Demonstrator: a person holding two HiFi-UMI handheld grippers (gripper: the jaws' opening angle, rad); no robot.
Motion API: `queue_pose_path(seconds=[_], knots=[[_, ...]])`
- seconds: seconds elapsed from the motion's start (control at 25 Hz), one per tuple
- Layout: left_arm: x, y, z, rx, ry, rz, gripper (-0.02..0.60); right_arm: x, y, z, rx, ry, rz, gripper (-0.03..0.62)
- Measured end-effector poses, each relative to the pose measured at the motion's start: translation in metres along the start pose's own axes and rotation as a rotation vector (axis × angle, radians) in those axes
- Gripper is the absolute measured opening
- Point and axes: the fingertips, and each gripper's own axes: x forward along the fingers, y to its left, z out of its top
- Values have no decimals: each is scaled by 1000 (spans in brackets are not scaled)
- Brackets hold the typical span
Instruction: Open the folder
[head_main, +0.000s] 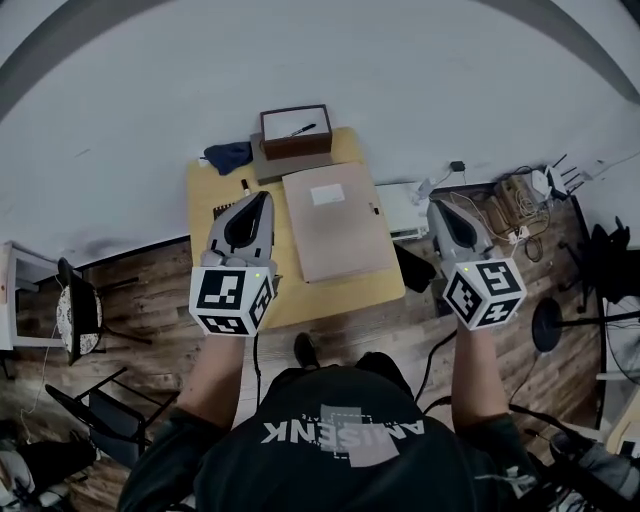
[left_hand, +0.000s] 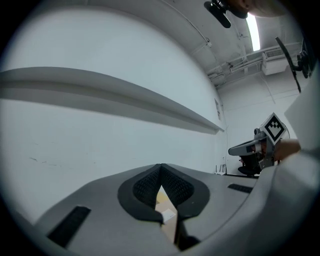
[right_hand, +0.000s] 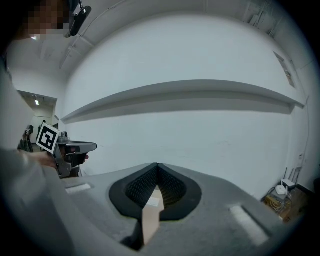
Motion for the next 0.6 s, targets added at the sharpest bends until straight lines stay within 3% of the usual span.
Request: queue_pose_path(seconds=[0.24, 0.6], knots=[[11, 11, -6, -1, 19, 100, 2, 20, -25, 2, 9, -19, 6, 3], [28, -19, 3, 5, -1, 190, 2, 38, -73, 15, -4, -30, 122, 3]])
